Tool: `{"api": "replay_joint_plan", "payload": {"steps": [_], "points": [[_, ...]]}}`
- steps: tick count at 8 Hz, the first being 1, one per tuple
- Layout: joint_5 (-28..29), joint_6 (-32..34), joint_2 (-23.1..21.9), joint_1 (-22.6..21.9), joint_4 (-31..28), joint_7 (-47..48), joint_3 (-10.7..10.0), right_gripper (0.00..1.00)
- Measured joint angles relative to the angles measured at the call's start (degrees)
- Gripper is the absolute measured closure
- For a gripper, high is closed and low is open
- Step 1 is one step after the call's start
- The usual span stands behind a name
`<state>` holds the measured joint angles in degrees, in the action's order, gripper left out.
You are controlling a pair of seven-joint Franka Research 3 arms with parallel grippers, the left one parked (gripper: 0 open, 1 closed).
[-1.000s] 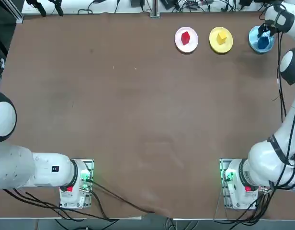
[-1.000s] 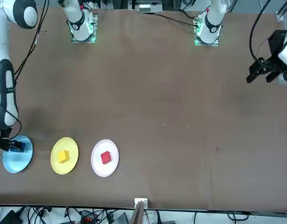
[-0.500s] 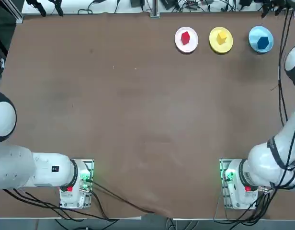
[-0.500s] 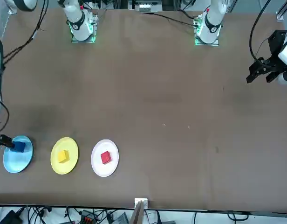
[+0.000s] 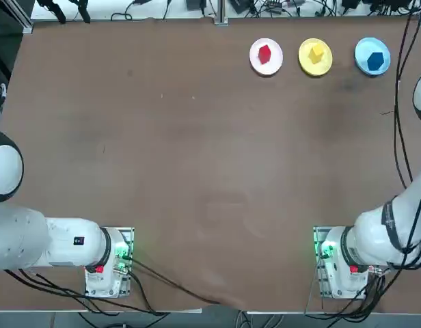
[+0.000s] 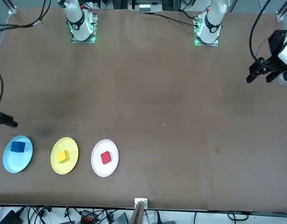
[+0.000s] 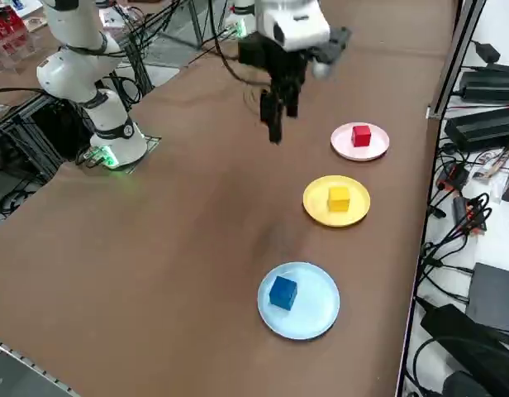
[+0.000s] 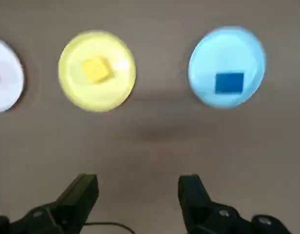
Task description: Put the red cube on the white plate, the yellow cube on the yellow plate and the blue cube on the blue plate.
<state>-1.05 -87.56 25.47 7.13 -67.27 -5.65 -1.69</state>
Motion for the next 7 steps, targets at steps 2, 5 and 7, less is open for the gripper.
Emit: {"api": "replay_joint_plan", "payload": {"steps": [2,5,7], "points": [[1.2,5.6,-5.7,-3.5,-3.3,1.6,0.1,0.00],[1.7,-11.8,-22.1,-5.5,-28.6,2.8,0.1,0.00],[0.7,-11.1,-26.7,-5.7,-33.5,2.8,2.0,0.00]]}}
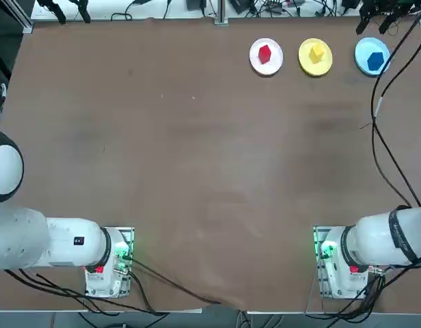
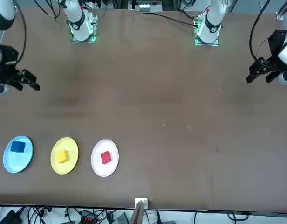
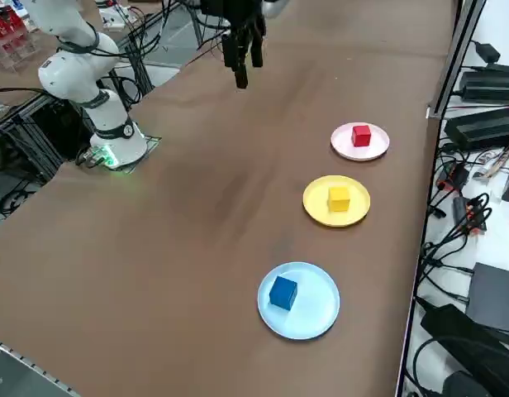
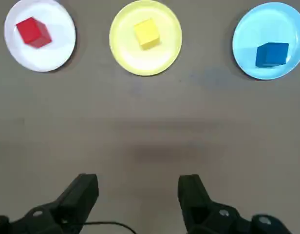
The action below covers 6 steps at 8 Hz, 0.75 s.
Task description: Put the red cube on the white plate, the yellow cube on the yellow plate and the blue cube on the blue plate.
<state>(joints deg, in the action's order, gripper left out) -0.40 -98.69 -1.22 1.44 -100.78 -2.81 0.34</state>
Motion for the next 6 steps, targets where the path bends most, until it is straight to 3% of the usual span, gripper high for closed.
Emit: {"api": "replay_joint_plan", "payload": {"steps": [2,6], "points": [[-0.8,4.3,-0.6,-0.6,2.3,0.4,2.2,0.00],[-0.8,5.2,-0.6,-1.3,3.4,0.4,2.1,0.00]]}}
